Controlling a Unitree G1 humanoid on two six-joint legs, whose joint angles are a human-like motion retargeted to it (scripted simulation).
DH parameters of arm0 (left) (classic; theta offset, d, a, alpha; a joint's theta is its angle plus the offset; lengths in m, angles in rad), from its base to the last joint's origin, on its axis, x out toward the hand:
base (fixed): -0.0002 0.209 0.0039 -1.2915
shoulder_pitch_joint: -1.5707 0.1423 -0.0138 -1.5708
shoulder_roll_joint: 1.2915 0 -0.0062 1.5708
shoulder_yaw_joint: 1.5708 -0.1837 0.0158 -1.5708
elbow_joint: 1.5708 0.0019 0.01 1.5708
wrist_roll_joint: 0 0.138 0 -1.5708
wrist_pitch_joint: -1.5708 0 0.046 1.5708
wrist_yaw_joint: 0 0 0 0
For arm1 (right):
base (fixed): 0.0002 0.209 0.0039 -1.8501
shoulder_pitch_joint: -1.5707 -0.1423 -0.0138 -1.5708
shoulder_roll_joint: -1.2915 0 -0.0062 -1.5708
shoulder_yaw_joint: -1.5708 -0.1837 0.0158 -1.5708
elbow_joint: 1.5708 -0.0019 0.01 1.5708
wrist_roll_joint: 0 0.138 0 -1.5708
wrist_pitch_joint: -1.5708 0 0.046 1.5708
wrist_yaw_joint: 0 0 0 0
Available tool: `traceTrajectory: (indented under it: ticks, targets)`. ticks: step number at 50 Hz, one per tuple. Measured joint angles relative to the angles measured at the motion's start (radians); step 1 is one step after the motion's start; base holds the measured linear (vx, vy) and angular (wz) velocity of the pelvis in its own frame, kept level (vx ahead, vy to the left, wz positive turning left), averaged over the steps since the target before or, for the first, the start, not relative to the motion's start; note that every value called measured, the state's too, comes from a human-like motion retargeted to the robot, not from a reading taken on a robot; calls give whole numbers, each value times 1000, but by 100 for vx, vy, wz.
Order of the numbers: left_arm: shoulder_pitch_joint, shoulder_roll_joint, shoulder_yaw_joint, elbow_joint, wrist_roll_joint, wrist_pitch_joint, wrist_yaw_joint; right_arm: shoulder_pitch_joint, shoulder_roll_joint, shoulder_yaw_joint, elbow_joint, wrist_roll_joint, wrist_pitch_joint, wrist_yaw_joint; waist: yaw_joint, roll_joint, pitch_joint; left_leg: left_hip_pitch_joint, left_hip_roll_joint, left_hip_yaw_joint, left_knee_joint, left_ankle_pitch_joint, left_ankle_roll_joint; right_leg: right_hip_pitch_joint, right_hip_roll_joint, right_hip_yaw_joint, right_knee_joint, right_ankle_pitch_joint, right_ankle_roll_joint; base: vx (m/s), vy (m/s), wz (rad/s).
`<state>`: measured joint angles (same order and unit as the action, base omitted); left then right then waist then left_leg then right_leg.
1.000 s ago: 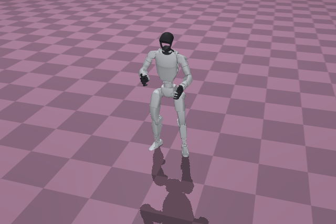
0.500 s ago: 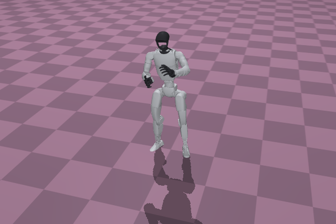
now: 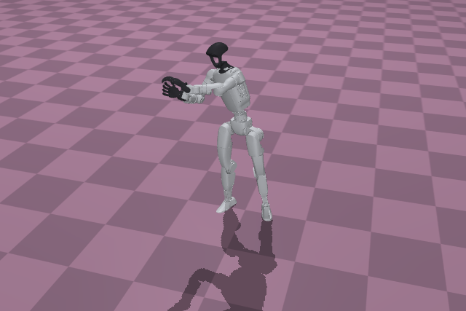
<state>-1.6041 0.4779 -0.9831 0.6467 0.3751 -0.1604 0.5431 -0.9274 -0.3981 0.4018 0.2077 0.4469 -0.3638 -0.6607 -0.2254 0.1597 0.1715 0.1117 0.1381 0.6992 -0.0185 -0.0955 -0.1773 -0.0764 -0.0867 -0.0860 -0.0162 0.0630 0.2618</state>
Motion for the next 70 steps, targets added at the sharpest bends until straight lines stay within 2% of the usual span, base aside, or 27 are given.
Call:
traceTrajectory:
  ticks: [5,6,7,8,10,12,14,18,21,24,32,33,35,39,43,53,55,60,65,70]
  targets:
    - [-138,-75,-127,125,-17,-89,34,-48,1,-53,20,-157,-30,-220,-44,9,-12,9,8,23,-3,3,-1,-6,16,20,1,2,0,3,-5,-26]
    - [-152,-94,-144,157,16,-103,-27,-50,-6,-47,25,-167,-19,-49,-56,9,-10,11,9,26,-2,1,2,-8,18,23,5,0,0,1,-3,-20]
    - [-166,-113,-163,186,43,-113,-67,-55,-16,-46,42,-205,0,55,-68,8,-8,13,10,28,-1,0,4,-10,20,27,10,-1,0,1,-3,-20]
    - [-177,-132,-184,211,61,-115,-62,-66,-35,-55,83,-298,35,27,-78,8,-6,14,12,31,0,0,4,-12,22,29,13,-2,0,0,-3,-20]
    - [-192,-166,-229,258,76,-117,-65,-67,-31,-57,127,-342,57,3,-102,8,3,16,13,39,0,0,4,-16,26,36,16,-1,0,-1,-2,-19]
    - [-209,-205,-292,313,54,-93,-2,-75,-20,-61,192,-366,136,-231,-128,4,21,18,10,45,-5,5,3,-19,25,40,16,2,0,0,0,0]
    - [-203,-238,-339,364,58,-98,-22,-69,-9,-47,224,-348,140,-216,-152,-1,37,20,8,52,-5,6,0,-20,26,46,15,6,0,0,0,0]
    - [-161,-291,-364,447,83,-106,-100,-69,-51,-6,329,-471,229,-92,-187,-19,57,23,2,61,-4,5,-2,-18,21,54,7,13,0,0,0,0]
    - [-119,-291,-309,444,47,-110,-117,-55,-66,-14,353,-488,245,-56,-202,-36,66,26,-7,61,-3,2,-2,-11,11,57,0,16,0,-1,4,1]
    - [-62,-269,-196,364,-31,-108,-103,-14,-80,-70,325,-428,230,-47,-194,-51,65,30,-16,55,-2,-4,2,-2,-1,55,-3,14,0,1,7,10]
    - [298,-178,222,-92,-329,-106,-114,169,-69,-211,117,-185,175,49,-92,-92,22,42,-17,21,9,-22,19,18,-16,32,28,-11,0,4,3,21]
    - [360,-171,271,-143,-362,-111,-139,198,-59,-210,77,-149,160,115,-74,-99,15,43,-14,15,13,-26,22,19,-16,28,36,-16,0,5,0,27]
    - [478,-161,362,-236,-442,-114,-123,241,-43,-213,31,-145,165,65,-34,-116,2,43,-10,3,17,-30,25,21,-16,18,49,-25,0,4,0,31]
    - [696,-148,518,-351,-579,-123,-125,324,17,-179,-62,-77,147,100,51,-155,-17,37,-5,-31,29,-40,35,27,-23,-9,71,-39,0,3,3,41]
    - [857,-139,626,-377,-716,-121,-118,380,83,-135,-92,16,135,127,137,-193,-26,21,-12,-77,36,-47,46,37,-44,-49,82,-50,0,1,8,60]
    - [1016,-87,731,-233,-1181,-147,-142,405,137,-89,-45,196,131,110,288,-249,-19,-14,-63,-210,3,-36,44,78,-111,-179,75,-61,-16,-1,15,73]
    - [1026,-62,739,-188,-1306,-156,-137,402,146,-93,-44,292,110,88,304,-252,-15,-15,-72,-228,-6,-31,39,86,-120,-197,73,-62,-24,0,17,50]
    - [1002,60,744,-28,-1469,-148,-91,384,154,-106,-13,459,71,57,318,-248,-12,-14,-90,-253,-10,-29,32,92,-141,-219,89,-68,-35,1,17,30]
    - [860,199,752,103,-1376,-127,11,383,169,-125,18,511,43,32,308,-231,-19,-13,-100,-263,5,-38,30,80,-155,-220,128,-81,-35,1,15,12]
    - [638,304,656,86,-1044,-61,48,408,175,-132,40,489,48,61,283,-208,-36,-14,-104,-271,18,-47,27,65,-159,-218,160,-90,-35,2,10,10]
